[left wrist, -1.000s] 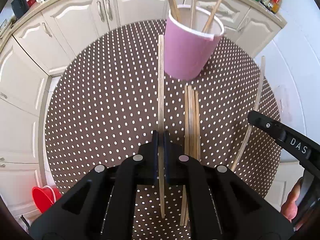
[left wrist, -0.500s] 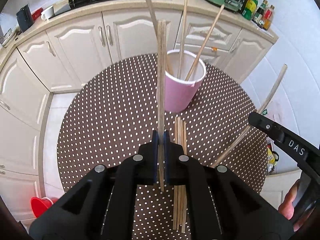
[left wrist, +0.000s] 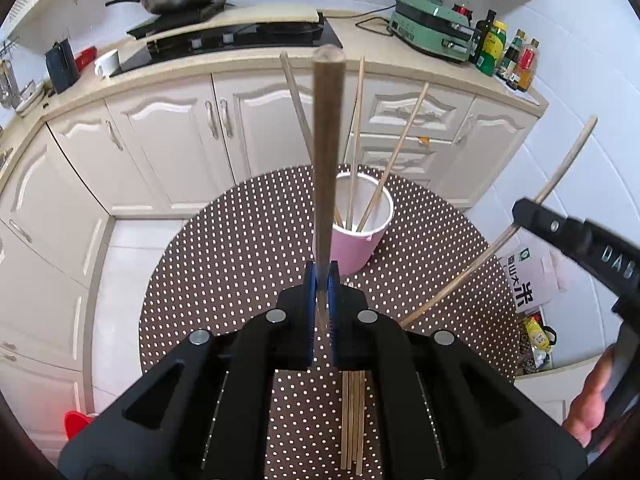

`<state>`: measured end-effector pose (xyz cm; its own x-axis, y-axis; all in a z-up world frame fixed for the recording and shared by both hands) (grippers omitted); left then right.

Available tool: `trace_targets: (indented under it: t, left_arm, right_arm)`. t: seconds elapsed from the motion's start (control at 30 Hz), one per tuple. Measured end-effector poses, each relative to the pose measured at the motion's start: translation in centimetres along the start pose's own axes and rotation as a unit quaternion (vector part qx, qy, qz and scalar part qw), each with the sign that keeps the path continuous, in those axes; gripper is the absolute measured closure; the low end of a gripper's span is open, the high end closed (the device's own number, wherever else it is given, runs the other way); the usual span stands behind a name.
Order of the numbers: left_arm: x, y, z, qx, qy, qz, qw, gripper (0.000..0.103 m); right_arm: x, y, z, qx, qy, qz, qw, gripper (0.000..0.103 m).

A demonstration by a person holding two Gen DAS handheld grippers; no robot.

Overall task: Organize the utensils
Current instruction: 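Lift both held chopsticks upright and carry them over the pink cup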

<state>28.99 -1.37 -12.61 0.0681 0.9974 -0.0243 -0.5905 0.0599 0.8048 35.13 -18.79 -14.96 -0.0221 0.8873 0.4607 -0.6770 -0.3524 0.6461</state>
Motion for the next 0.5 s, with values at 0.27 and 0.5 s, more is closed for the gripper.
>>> trace_targets:
  t: [0.27, 0.5]
  left_arm:
    - [-0.2, 2.4, 2.7, -0.033, 0.005, -0.008, 0.9994, 0.097]
    - [-0.2, 4.7, 6.1, -0.075, 0.02, -0.022, 0.9967, 0.097]
  right_arm:
    - [2.0, 1.2, 3.3, -0.037, 0.012, 0.018, 0.999, 0.098]
    - [3.0, 1.3, 5.7, -0.054, 0.022, 0.023, 0.998, 0.098]
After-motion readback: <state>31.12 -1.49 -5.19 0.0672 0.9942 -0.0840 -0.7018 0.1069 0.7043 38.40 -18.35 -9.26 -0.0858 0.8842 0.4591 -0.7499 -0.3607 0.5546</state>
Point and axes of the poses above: each gripper's, at about its wrist camera, not at the fingertips, and y roughly against the way its jaws point, x to its left, z to its top, the point moved 8 cm from there along -y, roughly the way its jaws point, and after that the axes turned 5 degrees about z, right-handed, at the moved point
